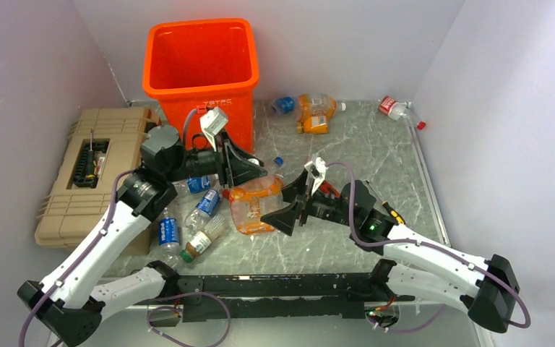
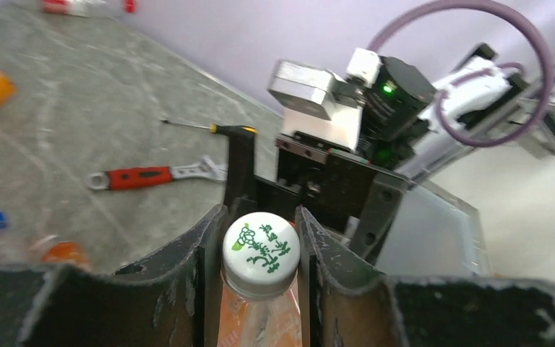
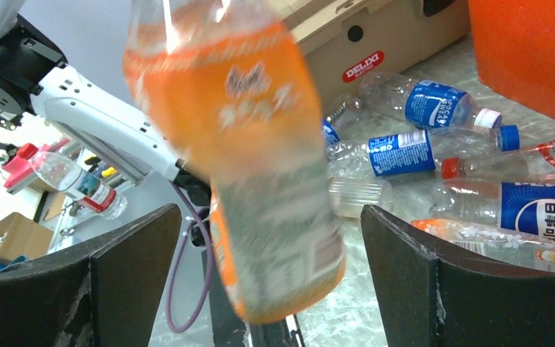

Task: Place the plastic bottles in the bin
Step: Place the plastic bottle in the trash bin.

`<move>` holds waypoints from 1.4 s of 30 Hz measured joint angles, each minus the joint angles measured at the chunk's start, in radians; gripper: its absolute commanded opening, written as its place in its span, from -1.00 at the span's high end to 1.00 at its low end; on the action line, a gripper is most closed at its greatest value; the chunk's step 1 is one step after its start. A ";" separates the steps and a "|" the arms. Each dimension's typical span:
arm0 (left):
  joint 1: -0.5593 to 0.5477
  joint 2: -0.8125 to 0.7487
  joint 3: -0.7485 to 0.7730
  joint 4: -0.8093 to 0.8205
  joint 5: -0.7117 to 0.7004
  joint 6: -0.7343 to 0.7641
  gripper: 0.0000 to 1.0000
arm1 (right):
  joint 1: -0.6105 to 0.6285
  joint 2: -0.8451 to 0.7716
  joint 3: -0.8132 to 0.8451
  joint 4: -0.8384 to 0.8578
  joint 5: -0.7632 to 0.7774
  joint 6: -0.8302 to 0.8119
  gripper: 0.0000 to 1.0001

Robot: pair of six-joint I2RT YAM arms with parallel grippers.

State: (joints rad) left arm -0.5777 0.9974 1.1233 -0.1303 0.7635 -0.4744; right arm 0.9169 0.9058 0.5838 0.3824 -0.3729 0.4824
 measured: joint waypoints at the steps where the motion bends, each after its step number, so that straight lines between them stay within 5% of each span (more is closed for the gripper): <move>1: 0.000 -0.002 0.016 -0.030 -0.024 0.021 1.00 | 0.000 -0.003 0.007 -0.016 0.001 0.000 -1.00; 9: 0.000 0.026 0.354 -0.168 -0.332 0.260 1.00 | -0.001 -0.199 0.029 -0.198 0.060 -0.024 -1.00; 15: 0.000 0.045 0.412 0.048 -0.641 0.466 1.00 | -0.001 -0.390 0.009 -0.270 0.236 -0.033 -0.99; 19: 0.028 0.205 0.580 0.165 -0.769 0.603 1.00 | -0.002 -0.441 -0.037 -0.289 0.321 -0.016 -0.98; 24: 0.160 0.385 0.623 0.320 -0.781 0.658 1.00 | -0.002 -0.435 -0.089 -0.341 0.361 0.009 -0.96; 30: 0.379 0.610 0.649 0.375 -0.706 0.478 1.00 | -0.002 -0.447 -0.103 -0.399 0.365 0.019 -0.96; 38: 0.397 0.761 0.710 0.336 -0.584 0.277 1.00 | -0.002 -0.552 -0.137 -0.472 0.378 0.018 -0.96; 39: 0.394 0.770 0.722 0.326 -0.576 0.268 0.97 | -0.002 -0.558 -0.138 -0.481 0.382 0.017 -0.96; 42: 0.391 0.795 0.754 0.273 -0.546 0.246 0.39 | -0.002 -0.572 -0.141 -0.509 0.399 0.011 -0.96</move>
State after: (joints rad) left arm -0.1867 1.7924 1.8774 0.1425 0.2180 -0.2283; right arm 0.9146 0.3340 0.4431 -0.1268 0.0261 0.4934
